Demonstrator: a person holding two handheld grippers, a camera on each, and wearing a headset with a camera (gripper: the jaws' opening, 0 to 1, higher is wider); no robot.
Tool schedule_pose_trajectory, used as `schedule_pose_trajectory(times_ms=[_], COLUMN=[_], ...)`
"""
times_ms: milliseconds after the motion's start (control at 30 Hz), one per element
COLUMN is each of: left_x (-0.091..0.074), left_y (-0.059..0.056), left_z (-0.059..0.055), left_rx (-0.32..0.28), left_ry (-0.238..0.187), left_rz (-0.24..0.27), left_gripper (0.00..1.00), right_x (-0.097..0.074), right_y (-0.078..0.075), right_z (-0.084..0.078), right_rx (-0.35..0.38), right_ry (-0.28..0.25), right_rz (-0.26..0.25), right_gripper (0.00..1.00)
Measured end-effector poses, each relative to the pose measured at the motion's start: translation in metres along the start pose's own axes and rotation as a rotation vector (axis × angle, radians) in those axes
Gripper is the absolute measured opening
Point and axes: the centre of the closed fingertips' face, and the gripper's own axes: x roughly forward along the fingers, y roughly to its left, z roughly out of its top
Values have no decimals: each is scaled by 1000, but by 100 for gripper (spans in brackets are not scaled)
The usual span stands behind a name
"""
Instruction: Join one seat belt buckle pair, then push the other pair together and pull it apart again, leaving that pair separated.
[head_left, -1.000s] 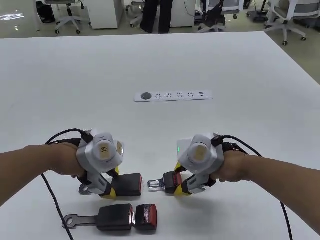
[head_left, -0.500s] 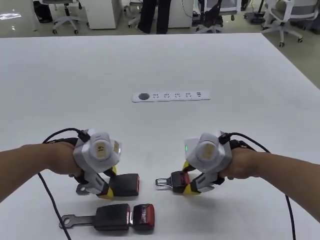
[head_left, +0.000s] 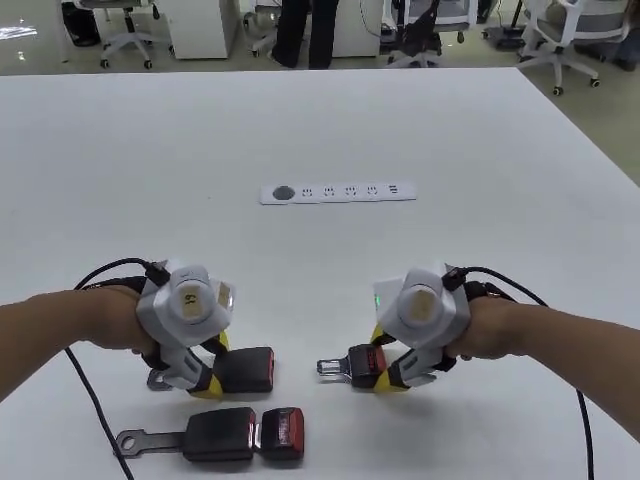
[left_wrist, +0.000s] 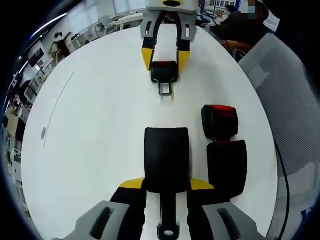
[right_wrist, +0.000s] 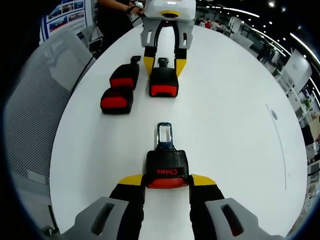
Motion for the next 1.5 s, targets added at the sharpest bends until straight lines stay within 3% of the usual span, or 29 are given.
schedule_pose_trajectory(times_ms=[267, 333, 567, 800, 1000, 1100, 1300, 1500], left_x=[2, -3, -13, -30, -41, -42, -54, -59], left_y=[4, -1, 2, -2, -5, -4, -21, -29], left_z=[-5, -1, -5, -3, -12, -25, -28, -43], left_rx=[20, 44, 8, -74, -148, -178, -258, -330], left_ry=[-6, -1, -44, -103, -164, -185, -231, -272], left_rz=[23, 32, 68, 110, 134, 144, 170, 199], left_gripper=[34, 35, 38, 41, 44, 45, 47, 49], right_x=[-1, -3, -12, -21, -27, -32, -41, -44], right_y=[2, 1, 3, 1, 4, 7, 9, 11], right_z=[5, 6, 6, 9, 4, 1, -2, -7], right_rx=[-16, -10, 2, 34, 33, 33, 61, 80], right_ry=[-9, -14, -22, -49, -39, -36, -50, -72], right_rz=[2, -1, -8, -29, -38, -46, -61, -82], right_gripper=[41, 44, 50, 55, 60, 62, 66, 68])
